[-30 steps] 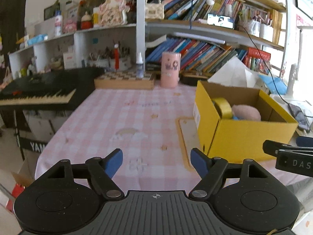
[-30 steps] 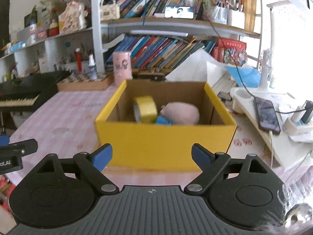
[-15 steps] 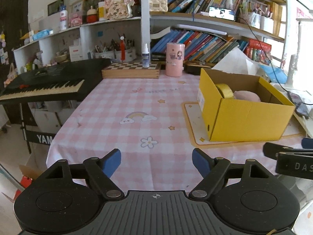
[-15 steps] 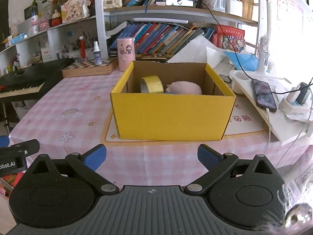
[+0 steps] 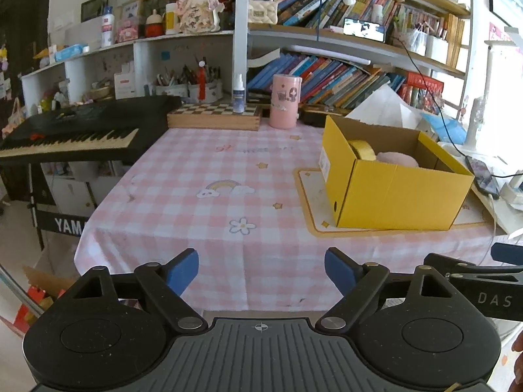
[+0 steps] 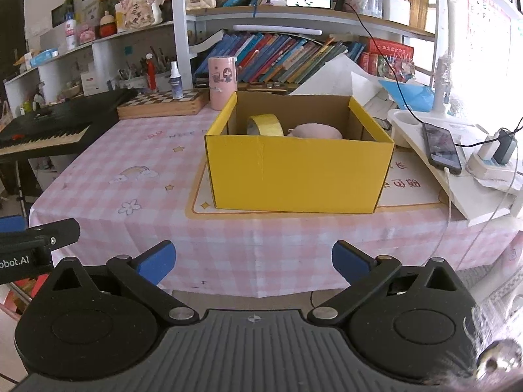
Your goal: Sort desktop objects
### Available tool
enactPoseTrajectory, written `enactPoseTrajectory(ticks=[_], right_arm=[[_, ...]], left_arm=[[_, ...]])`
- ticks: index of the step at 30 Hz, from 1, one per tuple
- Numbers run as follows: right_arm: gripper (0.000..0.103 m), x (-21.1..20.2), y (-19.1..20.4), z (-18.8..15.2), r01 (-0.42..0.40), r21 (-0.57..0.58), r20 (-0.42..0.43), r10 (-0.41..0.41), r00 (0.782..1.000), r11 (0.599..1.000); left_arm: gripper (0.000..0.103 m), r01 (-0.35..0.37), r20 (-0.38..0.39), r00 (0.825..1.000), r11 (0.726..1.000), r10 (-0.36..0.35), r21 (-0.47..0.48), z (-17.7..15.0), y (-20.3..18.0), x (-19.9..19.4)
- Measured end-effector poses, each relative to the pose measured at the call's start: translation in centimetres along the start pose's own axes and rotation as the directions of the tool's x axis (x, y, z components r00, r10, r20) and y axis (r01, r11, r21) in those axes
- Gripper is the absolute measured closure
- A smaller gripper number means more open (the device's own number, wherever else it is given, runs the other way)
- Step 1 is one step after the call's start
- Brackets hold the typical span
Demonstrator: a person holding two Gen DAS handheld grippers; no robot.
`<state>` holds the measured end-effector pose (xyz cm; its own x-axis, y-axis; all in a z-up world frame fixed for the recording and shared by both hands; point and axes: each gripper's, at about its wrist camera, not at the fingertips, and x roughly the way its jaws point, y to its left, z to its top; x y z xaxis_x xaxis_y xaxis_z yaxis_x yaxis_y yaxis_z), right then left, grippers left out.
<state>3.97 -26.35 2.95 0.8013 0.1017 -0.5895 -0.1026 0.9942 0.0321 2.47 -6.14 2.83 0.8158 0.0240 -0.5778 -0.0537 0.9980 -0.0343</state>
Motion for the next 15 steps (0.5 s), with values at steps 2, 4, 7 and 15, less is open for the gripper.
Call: enactPoseTrajectory(ticks=[2, 4, 7, 15], right_arm=[[0.0, -0.2, 0.1, -0.2, 0.002, -0.001, 0.001, -0.002, 1.0, 1.0], [0.0, -0.2, 0.1, -0.3, -0.003, 0.002, -0.007, 0.003, 1.0, 1.0], [0.0, -0.2, 0.0, -0.7, -0.011, 0.01, -0.031, 0.011, 0.999, 1.0], [0.0, -0.5, 0.1, -1.4, -0.005, 0.014, -0.048, 0.006, 0.999, 1.0]], left_arm=[[0.016, 0.0, -0.004, 1.0, 1.0, 0.0, 0.003, -0.2, 0.0, -0.1], [0.016, -0.004, -0.009, 1.0, 1.0, 0.005, 0.012, -0.3, -0.1, -0.2], [0.016, -0.012, -0.028, 1.0, 1.0, 0.013, 0.027, -0.6, -0.3, -0.1], [0.015, -0.023, -0.044, 0.999, 0.999, 0.025, 0.031, -1.0, -0.3, -0.3]])
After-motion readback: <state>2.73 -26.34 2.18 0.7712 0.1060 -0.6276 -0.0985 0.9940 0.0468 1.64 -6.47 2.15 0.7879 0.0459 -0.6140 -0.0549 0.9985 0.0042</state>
